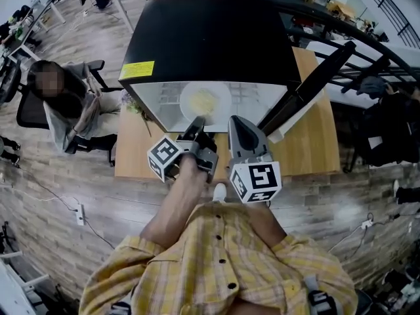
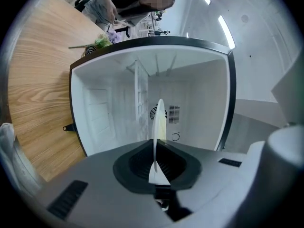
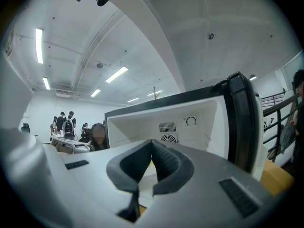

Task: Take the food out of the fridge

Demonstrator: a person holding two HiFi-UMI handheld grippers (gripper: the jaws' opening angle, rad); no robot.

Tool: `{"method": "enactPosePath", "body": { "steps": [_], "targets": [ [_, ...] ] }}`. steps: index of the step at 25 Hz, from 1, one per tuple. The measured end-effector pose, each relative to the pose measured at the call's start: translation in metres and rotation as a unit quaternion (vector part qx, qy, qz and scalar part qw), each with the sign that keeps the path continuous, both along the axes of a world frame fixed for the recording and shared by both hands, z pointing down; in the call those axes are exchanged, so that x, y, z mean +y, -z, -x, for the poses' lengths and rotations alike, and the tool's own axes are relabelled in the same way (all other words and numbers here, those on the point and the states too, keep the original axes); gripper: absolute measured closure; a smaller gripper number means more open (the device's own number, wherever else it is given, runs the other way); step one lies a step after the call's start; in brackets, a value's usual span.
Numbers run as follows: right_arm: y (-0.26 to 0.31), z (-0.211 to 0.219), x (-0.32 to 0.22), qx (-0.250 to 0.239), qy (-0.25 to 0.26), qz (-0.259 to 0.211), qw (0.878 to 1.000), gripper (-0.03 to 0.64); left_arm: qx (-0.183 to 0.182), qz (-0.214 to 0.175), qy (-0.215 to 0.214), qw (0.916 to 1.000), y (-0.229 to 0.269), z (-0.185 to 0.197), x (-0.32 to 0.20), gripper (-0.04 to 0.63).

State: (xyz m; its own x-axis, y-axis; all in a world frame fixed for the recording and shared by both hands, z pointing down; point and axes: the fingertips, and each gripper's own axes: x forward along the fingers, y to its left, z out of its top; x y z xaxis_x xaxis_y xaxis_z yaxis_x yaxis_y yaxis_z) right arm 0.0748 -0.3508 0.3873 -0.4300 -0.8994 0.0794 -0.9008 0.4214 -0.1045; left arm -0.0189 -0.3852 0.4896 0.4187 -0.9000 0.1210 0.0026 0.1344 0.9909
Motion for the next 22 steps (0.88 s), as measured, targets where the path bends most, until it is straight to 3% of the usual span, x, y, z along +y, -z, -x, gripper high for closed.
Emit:
{"method": "enactPosePath", "body": {
  "steps": [22],
  "targets": [
    [-0.008, 0.016, 0.056, 0.007, -0.016, 0.003, 1.000, 0.611, -0.012, -0.023, -0.016, 0.9995, 0.020, 0.013, 0.072, 0.580]
  ]
}}
